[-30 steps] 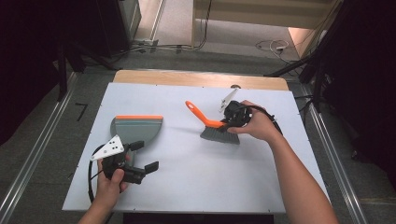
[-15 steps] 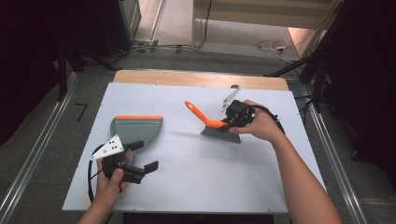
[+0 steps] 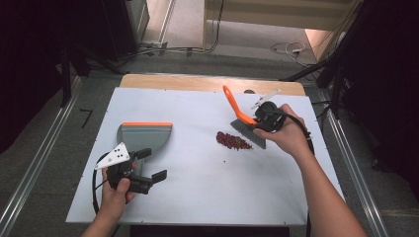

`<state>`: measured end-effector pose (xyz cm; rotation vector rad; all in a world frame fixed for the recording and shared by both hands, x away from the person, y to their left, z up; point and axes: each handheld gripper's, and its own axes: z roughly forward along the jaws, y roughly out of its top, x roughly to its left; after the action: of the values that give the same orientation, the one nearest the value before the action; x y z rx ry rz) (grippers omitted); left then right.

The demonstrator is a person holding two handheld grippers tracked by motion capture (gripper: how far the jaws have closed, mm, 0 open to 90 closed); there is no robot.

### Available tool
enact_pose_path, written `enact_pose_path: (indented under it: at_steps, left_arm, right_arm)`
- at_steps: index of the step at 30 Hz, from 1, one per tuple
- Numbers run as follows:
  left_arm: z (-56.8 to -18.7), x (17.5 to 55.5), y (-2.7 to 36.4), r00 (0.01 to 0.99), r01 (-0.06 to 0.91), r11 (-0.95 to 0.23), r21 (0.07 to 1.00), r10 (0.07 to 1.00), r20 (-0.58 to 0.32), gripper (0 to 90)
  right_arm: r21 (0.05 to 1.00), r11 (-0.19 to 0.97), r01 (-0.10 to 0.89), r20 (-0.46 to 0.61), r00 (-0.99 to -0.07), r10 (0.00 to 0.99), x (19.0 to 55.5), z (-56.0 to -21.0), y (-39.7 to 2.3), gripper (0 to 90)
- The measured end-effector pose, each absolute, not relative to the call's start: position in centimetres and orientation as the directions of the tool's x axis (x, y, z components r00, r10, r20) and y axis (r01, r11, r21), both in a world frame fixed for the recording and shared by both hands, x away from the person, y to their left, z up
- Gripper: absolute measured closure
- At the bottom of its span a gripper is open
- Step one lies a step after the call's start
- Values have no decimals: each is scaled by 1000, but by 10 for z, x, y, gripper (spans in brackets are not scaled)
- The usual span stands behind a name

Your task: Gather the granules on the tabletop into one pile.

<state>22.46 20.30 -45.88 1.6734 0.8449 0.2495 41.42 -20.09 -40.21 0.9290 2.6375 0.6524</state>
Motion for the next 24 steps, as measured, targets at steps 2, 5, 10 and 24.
enact_pose_path:
  at_steps: [2,5,10,24]
  left_arm:
    - [-459,225,202,717,393,-55,918,643,-269,5]
    - [-459,225,202,716,396,-54,917,644,-271,5]
    - [-459,225,201,715,395,-55,917,645,-269,5]
    - [-458,225,202,717,392,-59,918,645,-264,6]
  right_arm:
    - [491,657,572,-144,-690,709,411,-408,-206,681]
    - [503,580,640,-176,-581,794,406,-417,-212,682]
    - [512,487,708,-192,-458,868,397,-437,-209,684]
    - [539,401,741,-135,-394,909,389,-441,-172,689]
